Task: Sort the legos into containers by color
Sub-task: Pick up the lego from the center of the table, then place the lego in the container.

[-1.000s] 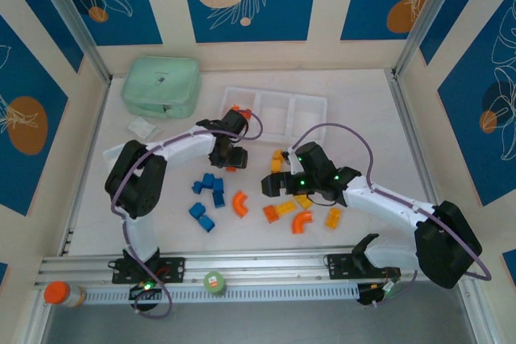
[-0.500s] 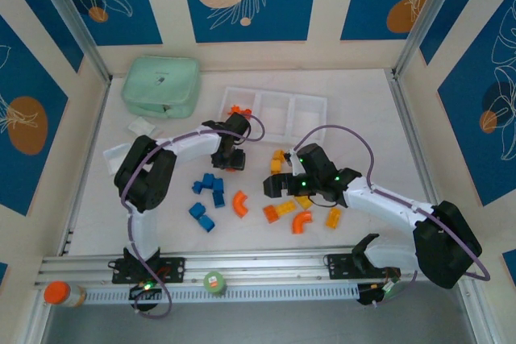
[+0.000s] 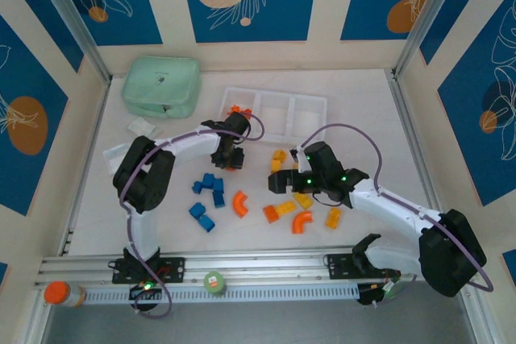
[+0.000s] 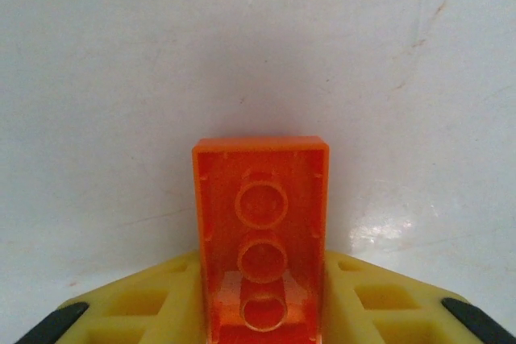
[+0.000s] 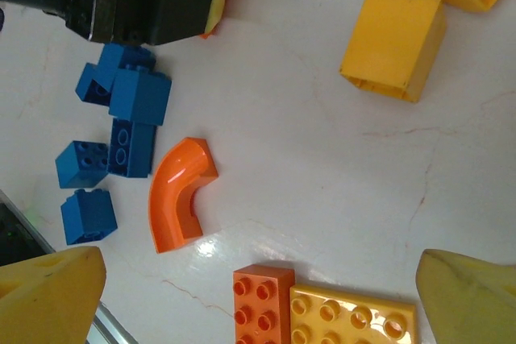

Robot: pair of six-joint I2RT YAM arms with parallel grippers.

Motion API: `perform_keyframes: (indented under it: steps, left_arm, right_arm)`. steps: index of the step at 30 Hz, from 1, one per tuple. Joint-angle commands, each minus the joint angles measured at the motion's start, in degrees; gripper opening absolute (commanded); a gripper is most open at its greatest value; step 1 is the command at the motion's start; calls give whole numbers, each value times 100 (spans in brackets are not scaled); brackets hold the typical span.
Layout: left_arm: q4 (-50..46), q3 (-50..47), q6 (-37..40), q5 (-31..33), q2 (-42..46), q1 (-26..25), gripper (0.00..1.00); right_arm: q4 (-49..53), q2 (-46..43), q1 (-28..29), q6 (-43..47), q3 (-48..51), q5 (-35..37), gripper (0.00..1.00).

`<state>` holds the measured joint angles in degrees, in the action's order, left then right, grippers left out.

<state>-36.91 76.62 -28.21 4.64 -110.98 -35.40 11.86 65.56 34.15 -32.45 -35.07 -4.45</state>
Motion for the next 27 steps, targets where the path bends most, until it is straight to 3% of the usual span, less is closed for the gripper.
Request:
perform_keyframes:
  steps: [1, 10, 21, 27]
  left_arm:
    - [-70, -42, 13, 2, 493, -13, 35]
    - [-210, 837, 263, 449, 708, 72, 33]
    - [-565, 3230, 444, 762, -955, 470, 32]
    - [-1247, 4831, 516, 1125, -2156, 648, 41]
  right_arm:
    - [156, -166, -243, 122, -25, -206, 99]
    - [176, 44, -777, 322, -612, -557, 99]
    - [204, 598, -1233, 616, -1168, -888, 99]
    - [217, 673, -1327, 713, -1294, -951, 99]
